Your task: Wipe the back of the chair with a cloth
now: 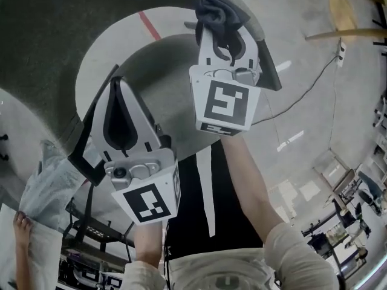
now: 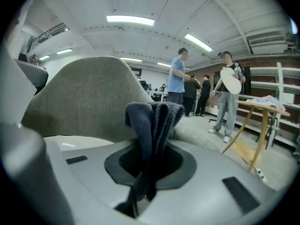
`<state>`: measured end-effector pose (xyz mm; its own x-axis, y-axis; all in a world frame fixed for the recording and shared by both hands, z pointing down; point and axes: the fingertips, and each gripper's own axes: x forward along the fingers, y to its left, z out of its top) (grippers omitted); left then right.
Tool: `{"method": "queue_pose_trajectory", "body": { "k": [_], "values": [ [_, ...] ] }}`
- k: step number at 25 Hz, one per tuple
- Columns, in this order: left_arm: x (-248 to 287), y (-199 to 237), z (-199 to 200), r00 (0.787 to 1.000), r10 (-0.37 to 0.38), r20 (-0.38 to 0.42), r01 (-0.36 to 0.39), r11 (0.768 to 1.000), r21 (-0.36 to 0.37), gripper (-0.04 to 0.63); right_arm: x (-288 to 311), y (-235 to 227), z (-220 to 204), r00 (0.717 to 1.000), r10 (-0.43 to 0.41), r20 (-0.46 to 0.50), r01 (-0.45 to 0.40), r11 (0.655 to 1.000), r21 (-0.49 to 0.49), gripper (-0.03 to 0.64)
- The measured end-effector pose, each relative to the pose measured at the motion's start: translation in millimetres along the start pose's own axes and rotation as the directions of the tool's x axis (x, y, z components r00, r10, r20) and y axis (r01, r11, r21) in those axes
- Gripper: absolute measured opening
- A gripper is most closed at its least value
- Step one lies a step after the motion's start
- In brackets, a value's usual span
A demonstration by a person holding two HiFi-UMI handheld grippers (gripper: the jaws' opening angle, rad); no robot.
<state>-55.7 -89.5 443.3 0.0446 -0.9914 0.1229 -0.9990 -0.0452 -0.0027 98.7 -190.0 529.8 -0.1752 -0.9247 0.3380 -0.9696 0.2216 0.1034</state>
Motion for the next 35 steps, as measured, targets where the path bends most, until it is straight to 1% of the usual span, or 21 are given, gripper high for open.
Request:
{"method": "queue_pose_trajectory", "body": {
  "k": [3, 6, 13, 17, 20, 28, 32, 35],
  "values": [
    [-1, -8, 0, 0.999, -0.033, 0.000, 0.033, 0.999, 0.011, 0.015, -10, -7, -8, 0.999, -0.042, -0.012, 0.042, 0.999, 0.018, 0.054],
    [-2, -12, 0, 0.999, -0.046, 0.003, 0.046, 0.999, 0.013, 0.015, -19, -10, -13, 0.998, -0.061, -0.026, 0.062, 0.998, 0.029, 0.054],
    [-2, -20, -1, 0.999, -0.049, 0.006, 0.049, 0.999, 0.012, 0.015, -27, -18, -22, 0.994, -0.105, -0.031, 0.107, 0.993, 0.054, 0.054],
    [-5, -17, -4, 1.000, -0.029, -0.004, 0.029, 1.000, 0.006, 0.015, -29, -20, -24, 0.992, -0.117, -0.040, 0.119, 0.991, 0.055, 0.054],
    [-8, -13, -5, 1.000, -0.008, -0.008, 0.008, 1.000, 0.003, 0.015, -30, -20, -26, 0.992, -0.115, -0.049, 0.118, 0.991, 0.060, 0.054],
    [-14, 0, 4, 0.998, 0.054, 0.011, -0.054, 0.998, -0.010, 0.015, -33, -21, -26, 0.994, -0.093, -0.060, 0.096, 0.994, 0.050, 0.054],
    [-16, 4, 21, 0.997, 0.075, 0.034, -0.075, 0.997, -0.016, 0.015, -38, -13, -6, 0.997, -0.066, -0.033, 0.068, 0.996, 0.053, 0.054],
    [-17, 7, 45, 0.993, 0.092, 0.071, -0.090, 0.996, -0.020, 0.015, -41, -5, 21, 0.999, -0.047, 0.001, 0.046, 0.997, 0.069, 0.054]
  ]
}}
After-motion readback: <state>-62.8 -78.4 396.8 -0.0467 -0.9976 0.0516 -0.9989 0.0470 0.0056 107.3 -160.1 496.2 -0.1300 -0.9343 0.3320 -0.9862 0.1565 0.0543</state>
